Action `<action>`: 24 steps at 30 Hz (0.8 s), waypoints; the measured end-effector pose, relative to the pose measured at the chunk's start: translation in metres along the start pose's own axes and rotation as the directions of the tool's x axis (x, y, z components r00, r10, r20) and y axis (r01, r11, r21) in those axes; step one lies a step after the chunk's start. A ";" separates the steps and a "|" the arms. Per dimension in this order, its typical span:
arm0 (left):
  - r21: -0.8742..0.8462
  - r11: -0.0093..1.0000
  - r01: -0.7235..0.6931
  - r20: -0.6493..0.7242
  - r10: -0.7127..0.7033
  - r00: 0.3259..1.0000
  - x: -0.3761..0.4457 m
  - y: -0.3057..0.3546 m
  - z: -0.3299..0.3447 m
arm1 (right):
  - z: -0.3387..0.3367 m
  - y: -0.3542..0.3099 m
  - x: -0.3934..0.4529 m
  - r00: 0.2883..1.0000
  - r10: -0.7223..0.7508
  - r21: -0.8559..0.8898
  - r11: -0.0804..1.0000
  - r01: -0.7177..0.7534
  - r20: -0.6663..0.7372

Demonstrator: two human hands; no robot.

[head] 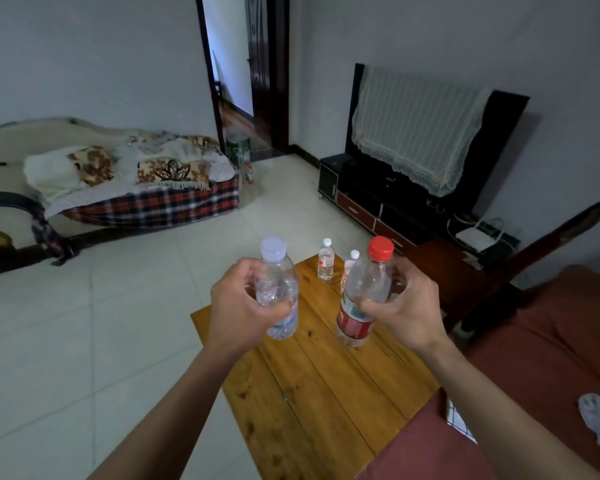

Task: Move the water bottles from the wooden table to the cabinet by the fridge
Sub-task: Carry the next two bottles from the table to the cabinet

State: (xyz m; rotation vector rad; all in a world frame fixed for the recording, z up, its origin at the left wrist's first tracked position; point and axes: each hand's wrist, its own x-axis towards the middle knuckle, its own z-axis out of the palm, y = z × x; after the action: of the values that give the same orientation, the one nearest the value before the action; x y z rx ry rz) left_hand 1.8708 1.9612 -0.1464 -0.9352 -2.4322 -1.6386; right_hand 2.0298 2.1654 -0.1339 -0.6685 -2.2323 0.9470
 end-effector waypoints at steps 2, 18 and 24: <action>0.029 1.000 0.004 -0.037 -0.003 0.999 0.000 0.006 -0.005 | 0.000 -0.002 0.007 0.999 -0.033 0.022 0.999 0.032 0.023; 0.163 0.967 0.194 -0.345 -0.129 0.930 -0.024 0.005 -0.067 | 0.070 -0.032 0.039 0.941 -0.189 0.238 0.963 0.122 0.282; 0.171 0.949 0.265 -0.442 -0.167 0.882 -0.027 -0.032 -0.123 | 0.133 -0.074 0.046 0.882 -0.303 0.326 0.927 0.185 0.362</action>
State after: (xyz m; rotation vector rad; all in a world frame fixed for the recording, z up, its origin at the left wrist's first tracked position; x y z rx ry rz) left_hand 1.8426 1.8357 -0.1300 -0.2420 -2.4030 -1.3921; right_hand 1.8898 2.0904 -0.1353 -0.0477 -2.3879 1.3331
